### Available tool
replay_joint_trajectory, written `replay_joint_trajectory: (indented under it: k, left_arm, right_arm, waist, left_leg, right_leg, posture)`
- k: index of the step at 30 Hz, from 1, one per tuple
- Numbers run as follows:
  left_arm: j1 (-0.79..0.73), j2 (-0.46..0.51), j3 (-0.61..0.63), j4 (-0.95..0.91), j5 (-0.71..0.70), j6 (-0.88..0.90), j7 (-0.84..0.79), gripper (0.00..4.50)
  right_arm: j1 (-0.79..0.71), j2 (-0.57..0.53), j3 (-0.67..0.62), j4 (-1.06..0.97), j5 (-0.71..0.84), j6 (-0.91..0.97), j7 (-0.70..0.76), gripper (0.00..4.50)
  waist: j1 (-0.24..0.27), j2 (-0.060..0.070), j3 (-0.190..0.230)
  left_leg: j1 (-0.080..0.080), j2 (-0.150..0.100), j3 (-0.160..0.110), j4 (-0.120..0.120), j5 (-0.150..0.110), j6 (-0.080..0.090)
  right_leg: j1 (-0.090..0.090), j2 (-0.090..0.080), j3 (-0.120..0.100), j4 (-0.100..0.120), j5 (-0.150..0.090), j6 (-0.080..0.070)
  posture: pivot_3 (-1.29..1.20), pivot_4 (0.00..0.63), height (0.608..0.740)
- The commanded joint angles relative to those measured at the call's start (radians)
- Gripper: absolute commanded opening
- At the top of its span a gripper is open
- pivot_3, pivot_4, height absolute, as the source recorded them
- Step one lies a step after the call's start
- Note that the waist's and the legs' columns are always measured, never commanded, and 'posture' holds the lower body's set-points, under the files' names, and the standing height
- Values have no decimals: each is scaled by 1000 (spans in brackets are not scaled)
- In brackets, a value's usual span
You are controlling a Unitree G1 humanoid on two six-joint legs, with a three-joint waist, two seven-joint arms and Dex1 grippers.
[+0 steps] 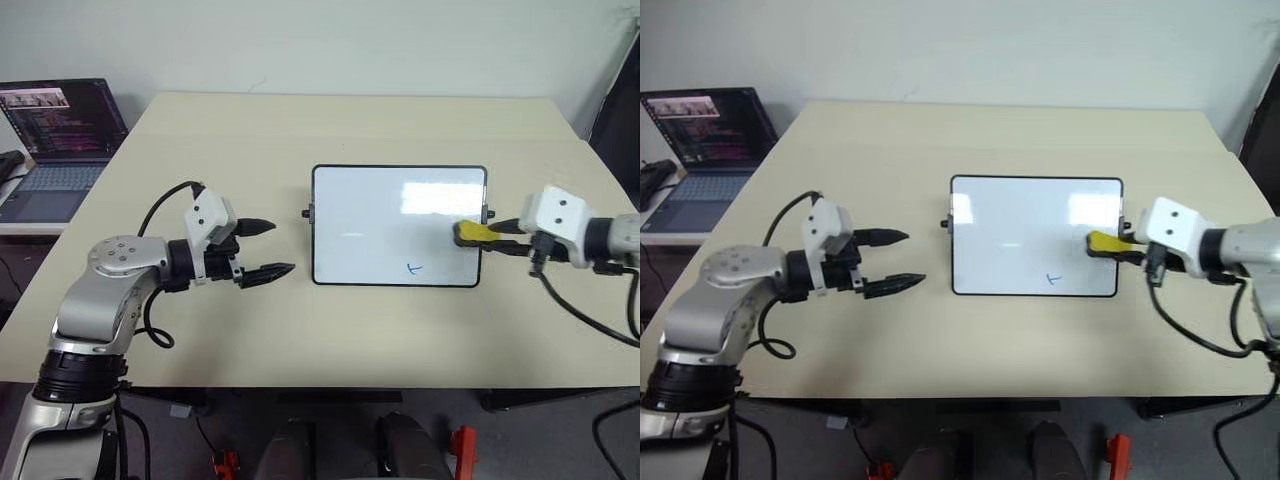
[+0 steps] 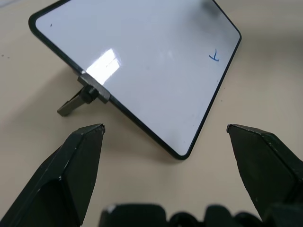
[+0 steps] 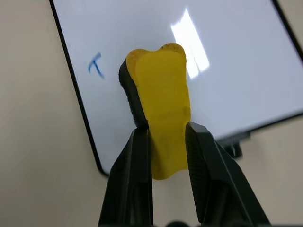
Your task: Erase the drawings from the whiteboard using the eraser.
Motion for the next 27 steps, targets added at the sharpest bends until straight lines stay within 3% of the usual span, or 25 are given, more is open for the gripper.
replay_joint_trajectory:
  k: [1, 12, 24, 27]
  left_arm:
    - [-23, -9, -4, -18, -4, -12, 1, 4500]
    - [-25, -29, -23, -3, 6, -22, 0, 4500]
    - [-22, -33, -28, 0, 10, -30, 4, 4500]
    - [-28, -35, -29, 5, 11, -33, 3, 4500]
  right_arm:
    - [-41, 52, 119, -27, -136, -32, -100, 652]
    - [-139, 154, 372, -9, -475, 35, -207, 652]
    - [-48, 234, 518, -28, -610, 116, -123, 651]
    - [-1, 231, 545, -32, -624, 116, -99, 650]
  waist:
    - [0, 0, 0]
    - [6, 0, 0]
    - [-5, -3, -2]
    - [-5, -3, -2]
  left_leg:
    - [0, 0, 0, 0, 0, 0]
    - [0, 0, -1, 0, 0, -1]
    - [5, -1, -1, 11, 0, 0]
    - [15, -1, -2, 15, 0, 0]
  right_leg:
    - [0, 0, 0, 0, 0, 0]
    - [0, 0, 0, 0, 0, 0]
    - [3, 2, 0, 14, 1, -1]
    - [16, 4, -1, 13, -1, 2]
  posture:
    - [0, 150, 740]
    - [0, 150, 740]
    - [0, 150, 740]
    - [0, 150, 740]
